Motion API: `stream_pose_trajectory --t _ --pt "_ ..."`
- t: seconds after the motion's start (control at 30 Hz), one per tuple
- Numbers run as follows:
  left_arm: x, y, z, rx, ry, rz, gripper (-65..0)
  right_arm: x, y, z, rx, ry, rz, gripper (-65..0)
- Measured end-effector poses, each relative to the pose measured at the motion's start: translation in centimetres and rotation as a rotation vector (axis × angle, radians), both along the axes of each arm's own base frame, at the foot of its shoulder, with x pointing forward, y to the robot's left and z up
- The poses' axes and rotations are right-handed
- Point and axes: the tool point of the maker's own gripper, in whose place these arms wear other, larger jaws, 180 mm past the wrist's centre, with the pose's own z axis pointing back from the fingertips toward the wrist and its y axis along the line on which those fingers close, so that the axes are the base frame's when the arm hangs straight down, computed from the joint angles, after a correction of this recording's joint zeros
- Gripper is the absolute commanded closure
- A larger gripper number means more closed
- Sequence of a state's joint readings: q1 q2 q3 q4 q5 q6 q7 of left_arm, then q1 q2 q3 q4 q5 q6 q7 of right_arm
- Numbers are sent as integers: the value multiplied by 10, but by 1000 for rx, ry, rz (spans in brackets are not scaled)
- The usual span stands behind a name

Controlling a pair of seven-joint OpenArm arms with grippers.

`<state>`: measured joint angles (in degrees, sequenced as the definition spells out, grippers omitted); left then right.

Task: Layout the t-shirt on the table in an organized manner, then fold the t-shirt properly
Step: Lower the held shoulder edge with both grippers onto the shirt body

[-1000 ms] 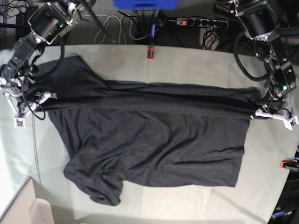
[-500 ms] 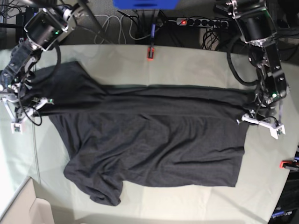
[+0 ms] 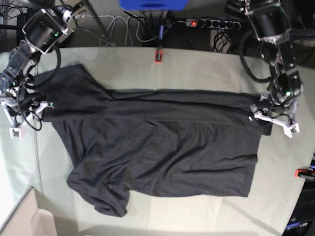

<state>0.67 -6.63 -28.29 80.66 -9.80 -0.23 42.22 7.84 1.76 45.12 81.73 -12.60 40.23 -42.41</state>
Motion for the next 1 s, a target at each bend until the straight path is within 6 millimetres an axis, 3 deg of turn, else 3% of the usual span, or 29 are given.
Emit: stream_pose_trajectory --t 0.1,0.27,0.4,0.6,0.77,0.9,1.0 --pt "-8 2 7 30 -20 -6 -412 -9 1 -6 5 18 0 -300" --pt "-37 0 -29 -4 93 5 -412 -14 0 -9 4 31 -2 -299" --pt "-39 -2 -40 -24 117 11 -401 -16 3 -12 11 34 -1 -299" --pt "-25 -2 -38 -33 102 15 -232 -24 2 -16 10 47 0 -301" --pt "-24 0 -40 -23 84 19 0 -35 0 -21 9 74 -10 -302" --pt "-24 5 -35 5 37 21 0 -44 -8 -23 7 80 -38 -302" --pt "-35 19 -26 44 29 18 -2 -58 -11 -27 2 105 -47 -302"
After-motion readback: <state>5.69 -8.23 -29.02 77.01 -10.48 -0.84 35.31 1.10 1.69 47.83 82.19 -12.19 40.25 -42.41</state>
